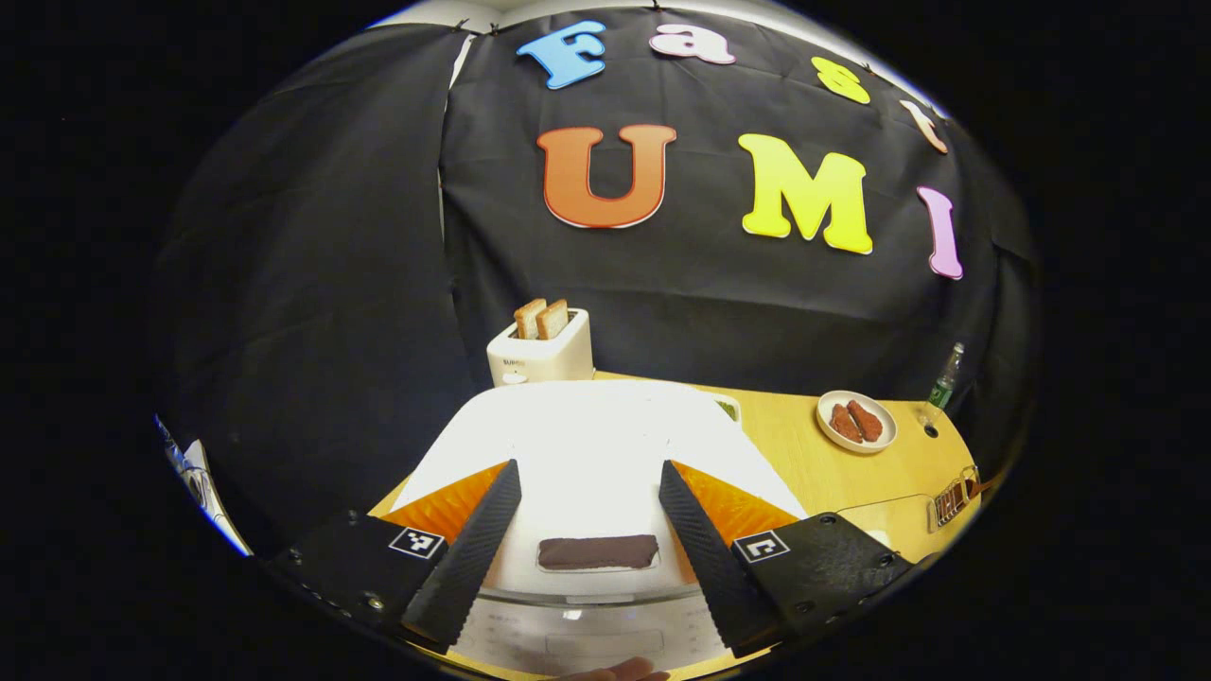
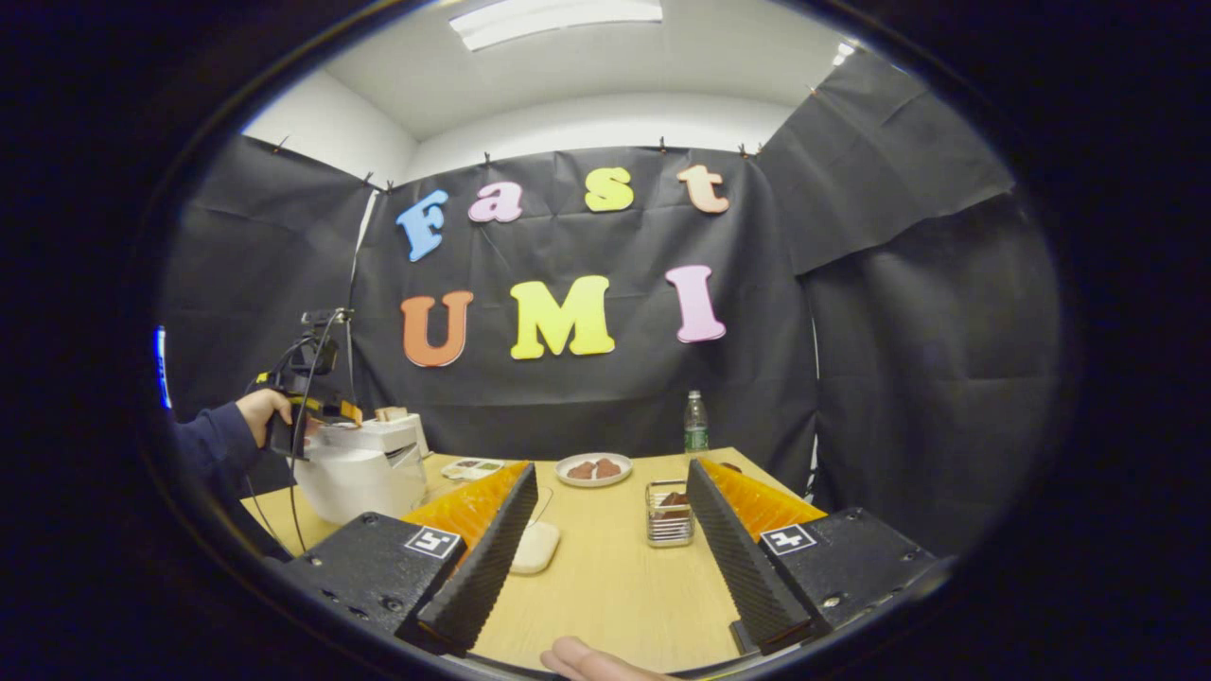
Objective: Close the left gripper, press the button to open the rice cooker; take a wooden spoon from the chopstick holder with the right hand, scoop a spoonful of rice and pour it into the rice cooker, then put the wooden spoon back into the chopstick holder.
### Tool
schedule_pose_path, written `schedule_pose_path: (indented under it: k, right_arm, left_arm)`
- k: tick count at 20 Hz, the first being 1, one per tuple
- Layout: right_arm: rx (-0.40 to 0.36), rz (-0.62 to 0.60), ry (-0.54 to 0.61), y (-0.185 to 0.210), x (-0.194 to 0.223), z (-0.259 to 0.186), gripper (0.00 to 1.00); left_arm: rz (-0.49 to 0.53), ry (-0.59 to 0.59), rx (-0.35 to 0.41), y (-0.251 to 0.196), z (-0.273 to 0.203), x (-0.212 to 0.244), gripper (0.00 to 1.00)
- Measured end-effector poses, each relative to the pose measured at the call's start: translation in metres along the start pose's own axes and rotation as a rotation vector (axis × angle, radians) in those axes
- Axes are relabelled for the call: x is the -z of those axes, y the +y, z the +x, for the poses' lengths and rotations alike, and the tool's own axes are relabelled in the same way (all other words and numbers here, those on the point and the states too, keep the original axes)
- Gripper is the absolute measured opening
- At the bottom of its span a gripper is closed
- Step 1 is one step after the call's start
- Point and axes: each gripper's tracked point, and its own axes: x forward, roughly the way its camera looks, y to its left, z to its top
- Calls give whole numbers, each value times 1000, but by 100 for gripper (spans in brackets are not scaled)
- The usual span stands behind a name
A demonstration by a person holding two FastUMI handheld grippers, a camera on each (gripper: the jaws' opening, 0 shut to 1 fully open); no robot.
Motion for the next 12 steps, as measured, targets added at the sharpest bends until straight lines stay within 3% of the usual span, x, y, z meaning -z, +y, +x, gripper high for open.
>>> schedule_pose_path:
  k: [12]
  right_arm:
    - [11, 26, 33, -12, 13, -14, 99]
  left_arm:
    - [18, -17, -4, 0, -5, 19, 97]
